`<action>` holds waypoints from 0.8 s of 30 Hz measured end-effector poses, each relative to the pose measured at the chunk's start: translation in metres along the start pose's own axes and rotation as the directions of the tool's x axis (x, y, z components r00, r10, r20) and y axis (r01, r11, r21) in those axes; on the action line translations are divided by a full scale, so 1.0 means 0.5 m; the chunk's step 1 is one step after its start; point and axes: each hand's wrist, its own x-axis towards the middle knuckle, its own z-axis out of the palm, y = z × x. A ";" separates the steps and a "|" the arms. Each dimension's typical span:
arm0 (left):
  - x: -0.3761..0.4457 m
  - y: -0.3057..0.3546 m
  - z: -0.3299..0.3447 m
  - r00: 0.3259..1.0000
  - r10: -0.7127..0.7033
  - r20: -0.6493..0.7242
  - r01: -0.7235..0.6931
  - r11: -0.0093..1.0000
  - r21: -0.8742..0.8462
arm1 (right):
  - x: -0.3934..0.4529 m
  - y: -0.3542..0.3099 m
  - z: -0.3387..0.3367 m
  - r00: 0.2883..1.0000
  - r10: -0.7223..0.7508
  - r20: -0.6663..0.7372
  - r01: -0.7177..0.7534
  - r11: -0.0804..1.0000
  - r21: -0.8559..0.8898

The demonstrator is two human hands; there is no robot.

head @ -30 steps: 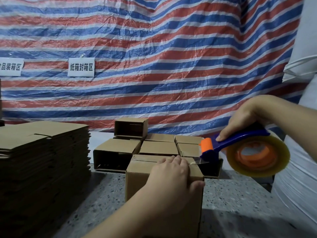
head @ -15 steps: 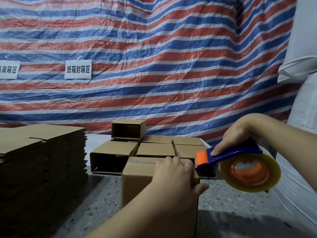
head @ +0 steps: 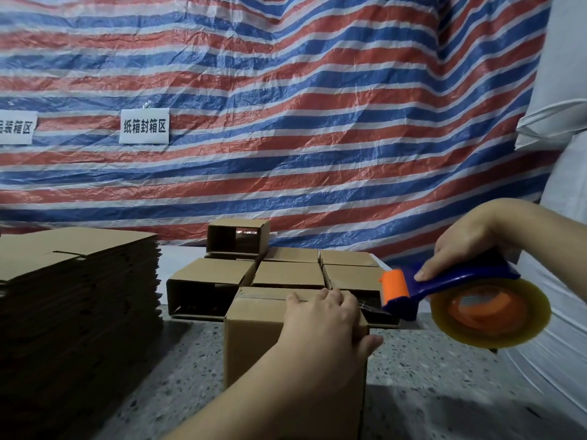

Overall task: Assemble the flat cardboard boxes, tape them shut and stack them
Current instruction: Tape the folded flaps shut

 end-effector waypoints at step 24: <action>-0.004 0.000 -0.001 1.000 0.012 -0.014 -0.012 0.999 -0.035 | 0.062 -0.019 0.287 0.827 -0.140 -0.544 -0.096 0.919 -0.382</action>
